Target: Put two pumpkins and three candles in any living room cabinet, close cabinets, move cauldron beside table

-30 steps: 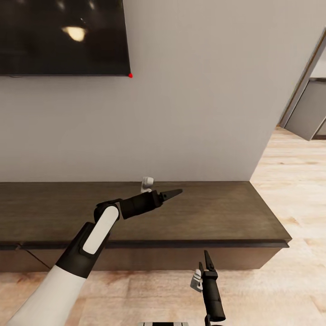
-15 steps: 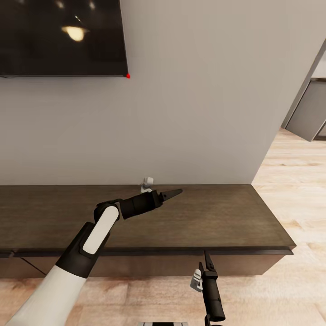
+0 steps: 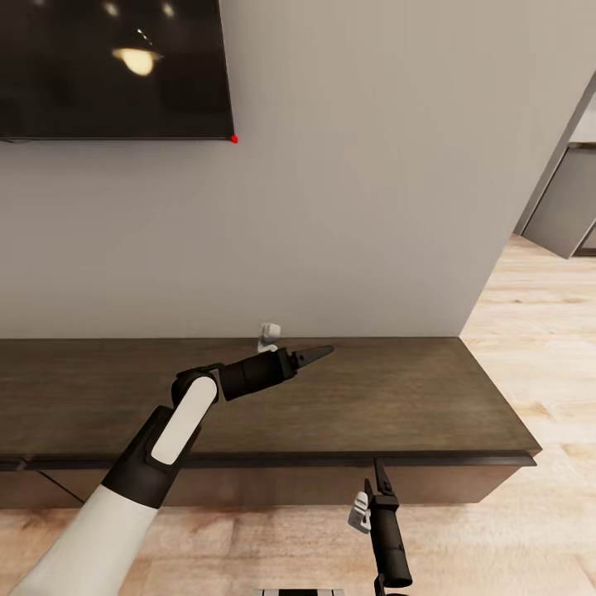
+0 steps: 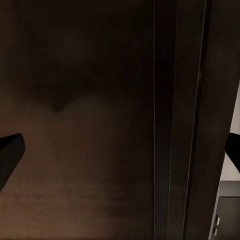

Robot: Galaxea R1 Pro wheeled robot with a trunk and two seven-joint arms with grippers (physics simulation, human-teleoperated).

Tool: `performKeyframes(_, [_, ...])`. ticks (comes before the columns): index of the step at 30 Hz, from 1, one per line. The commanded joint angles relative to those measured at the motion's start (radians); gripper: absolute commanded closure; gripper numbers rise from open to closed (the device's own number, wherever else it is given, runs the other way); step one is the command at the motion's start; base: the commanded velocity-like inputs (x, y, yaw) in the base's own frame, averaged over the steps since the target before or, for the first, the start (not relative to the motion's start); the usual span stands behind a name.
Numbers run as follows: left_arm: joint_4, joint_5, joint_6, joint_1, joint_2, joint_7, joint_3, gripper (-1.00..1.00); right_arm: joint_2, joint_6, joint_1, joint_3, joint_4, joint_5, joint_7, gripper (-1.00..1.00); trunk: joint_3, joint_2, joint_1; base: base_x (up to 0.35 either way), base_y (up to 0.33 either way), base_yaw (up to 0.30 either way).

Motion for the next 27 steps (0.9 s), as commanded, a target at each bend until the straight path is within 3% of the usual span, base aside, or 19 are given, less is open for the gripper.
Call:
performKeyframes(1, [0.0,0.0,0.0,0.0,0.0,0.0,0.0,-1.0,0.0,0.0,0.0,-0.001,0.0,0.0,0.0,-1.0,0.0,0.0,0.0,0.0,0.0,0.0])
performKeyframes(9, [0.001,0.0,-0.003,0.0,0.0,-0.002,0.001,-1.0,0.002,0.0,0.0,-0.003,0.0,0.0,0.0,-1.0,0.0,0.0,0.0,0.096,0.0,0.0])
performKeyframes(10, [0.001,0.0,-0.003,0.0,0.0,-0.002,0.001,-1.0,0.003,0.001,0.0,-0.003,0.0,0.0,0.0,1.0,0.0,0.0,0.0,0.022,0.0,0.0])
performKeyframes(27, [0.001,0.0,-0.004,0.0,-0.001,-0.001,0.0,-1.0,0.004,0.005,0.0,-0.034,-0.026,0.0,0.0,1.0,0.0,0.0,0.0,0.002,0.0,0.0])
